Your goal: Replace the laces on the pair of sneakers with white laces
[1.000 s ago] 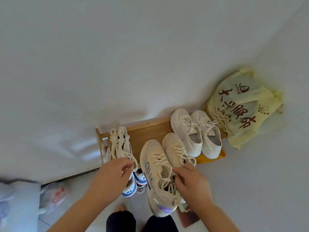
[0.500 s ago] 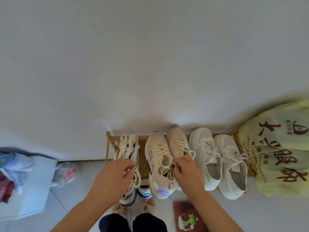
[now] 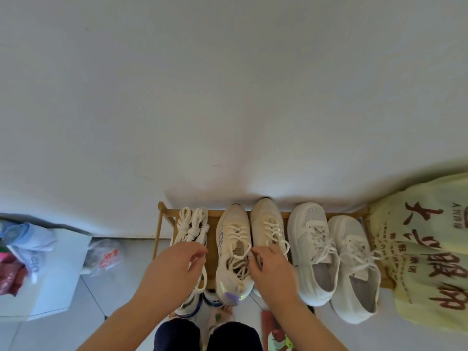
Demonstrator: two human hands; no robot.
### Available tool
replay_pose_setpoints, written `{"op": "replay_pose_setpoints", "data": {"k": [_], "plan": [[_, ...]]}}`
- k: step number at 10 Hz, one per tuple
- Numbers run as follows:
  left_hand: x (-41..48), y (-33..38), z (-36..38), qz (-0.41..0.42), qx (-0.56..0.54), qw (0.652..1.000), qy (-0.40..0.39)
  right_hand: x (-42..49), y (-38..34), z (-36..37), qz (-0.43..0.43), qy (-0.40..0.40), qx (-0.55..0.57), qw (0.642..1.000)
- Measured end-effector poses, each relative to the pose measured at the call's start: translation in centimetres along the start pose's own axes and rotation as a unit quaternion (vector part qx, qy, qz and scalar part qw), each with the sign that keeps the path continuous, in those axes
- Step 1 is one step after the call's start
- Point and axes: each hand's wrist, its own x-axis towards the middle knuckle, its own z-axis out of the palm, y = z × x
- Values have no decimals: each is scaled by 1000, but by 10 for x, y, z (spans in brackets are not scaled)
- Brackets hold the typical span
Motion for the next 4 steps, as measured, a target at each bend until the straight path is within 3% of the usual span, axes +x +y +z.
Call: {"op": "replay_pose_setpoints", "data": {"k": [2, 4], "plan": [[2, 5, 0, 17, 8, 1000, -3, -2, -2, 4, -21, -19, -60, 998], [3, 3, -1, 10, 2, 1000, -9, -1, 0, 2, -33, -9, -32, 999]]}}
